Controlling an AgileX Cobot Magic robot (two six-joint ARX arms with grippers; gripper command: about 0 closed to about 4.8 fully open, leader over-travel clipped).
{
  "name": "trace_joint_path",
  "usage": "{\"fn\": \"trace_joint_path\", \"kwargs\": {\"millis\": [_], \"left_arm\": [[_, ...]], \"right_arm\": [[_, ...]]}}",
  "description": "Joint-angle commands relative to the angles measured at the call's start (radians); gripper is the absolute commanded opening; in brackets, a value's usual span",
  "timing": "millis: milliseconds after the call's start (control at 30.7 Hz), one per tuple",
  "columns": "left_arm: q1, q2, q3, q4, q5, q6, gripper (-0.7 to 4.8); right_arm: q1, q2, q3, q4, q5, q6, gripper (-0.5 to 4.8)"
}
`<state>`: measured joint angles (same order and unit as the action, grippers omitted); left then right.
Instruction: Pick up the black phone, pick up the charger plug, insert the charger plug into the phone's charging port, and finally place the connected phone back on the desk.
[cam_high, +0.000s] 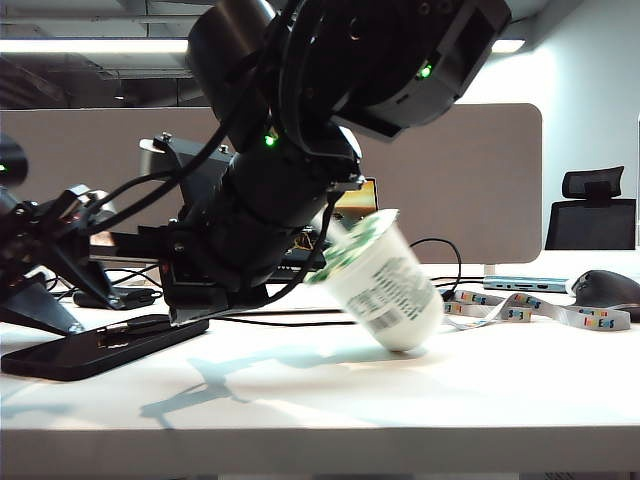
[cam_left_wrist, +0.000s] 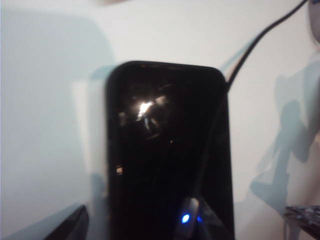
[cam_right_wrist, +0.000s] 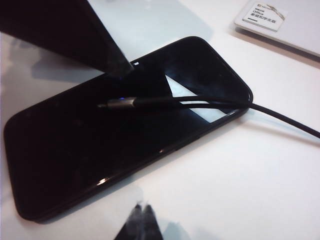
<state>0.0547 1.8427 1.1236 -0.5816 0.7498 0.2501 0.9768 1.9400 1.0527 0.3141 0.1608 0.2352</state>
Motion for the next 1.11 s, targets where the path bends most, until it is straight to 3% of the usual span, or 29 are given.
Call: {"fn": "trace_joint_path", "kwargs": {"millis": [33, 521, 945, 1108], "left_arm": [[-0.027, -0.001, 0.0, 0.004, -0.012, 0.005, 2.87], [-0.043, -0.001, 0.0, 0.006, -0.024, 0.004, 2.87], [-0.045, -0.001, 0.001, -0.025, 0.129, 0.005, 2.86], [-0.045, -0.001, 0.001, -0.049, 0.081, 0.004, 2.86]], "right_arm": [[-0.003, 0.001, 0.004, 0.005, 0.005, 0.0, -0.03], [0.004, -0.043, 0.005, -0.002, 0.001, -0.042, -0.03], [0.002, -0.045, 0.003, -0.034, -0.003, -0.052, -0.03], [0.006, -0.041, 0.003, -0.059, -0.005, -0.02, -0.03]]}}
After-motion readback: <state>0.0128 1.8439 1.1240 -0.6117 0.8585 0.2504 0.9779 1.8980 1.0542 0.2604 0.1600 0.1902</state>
